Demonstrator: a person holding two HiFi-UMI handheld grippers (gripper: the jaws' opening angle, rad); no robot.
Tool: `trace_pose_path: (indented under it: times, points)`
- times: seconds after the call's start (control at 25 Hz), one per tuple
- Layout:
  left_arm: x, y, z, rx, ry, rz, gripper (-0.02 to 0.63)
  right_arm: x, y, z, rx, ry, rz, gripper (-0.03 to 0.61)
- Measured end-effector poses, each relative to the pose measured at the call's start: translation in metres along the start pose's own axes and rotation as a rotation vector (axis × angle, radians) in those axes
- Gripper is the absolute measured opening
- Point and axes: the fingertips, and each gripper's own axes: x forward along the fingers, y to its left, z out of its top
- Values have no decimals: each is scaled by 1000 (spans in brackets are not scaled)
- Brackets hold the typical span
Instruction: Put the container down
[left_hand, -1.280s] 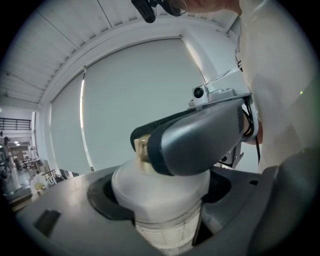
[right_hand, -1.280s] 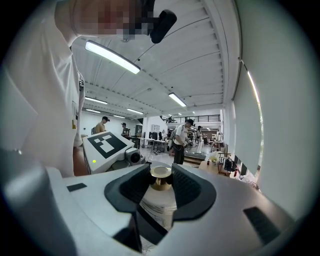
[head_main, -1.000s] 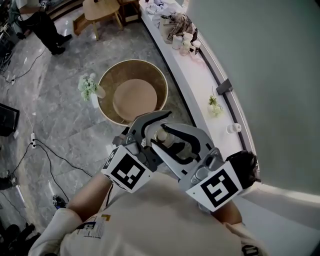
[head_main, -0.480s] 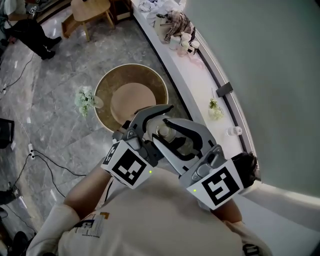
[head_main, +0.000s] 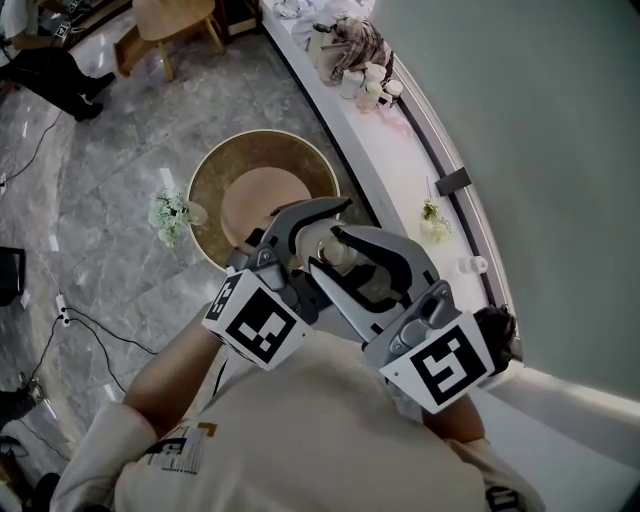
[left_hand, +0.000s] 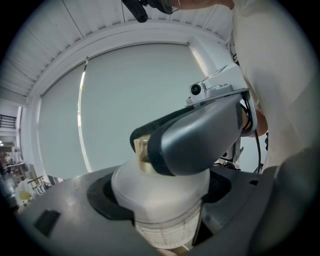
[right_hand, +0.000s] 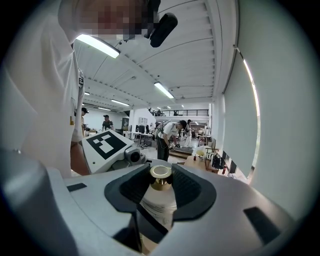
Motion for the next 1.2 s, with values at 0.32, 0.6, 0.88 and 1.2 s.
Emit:
trace_pose_path:
  times: [0.32, 0.6, 0.88, 1.2]
  points:
    - [0, 0, -1, 7, 6, -8, 356, 1, -1, 0, 9, 17, -7, 133]
    - [33, 16, -2, -6, 12, 12, 356, -3, -36, -7, 19, 25, 20, 133]
    - [80, 34, -23, -3, 52, 54, 356, -6, -82, -34, 39, 33, 58, 133]
    - [109, 54, -58, -54, 18, 73, 356, 14, -113, -68, 16, 51, 64, 133]
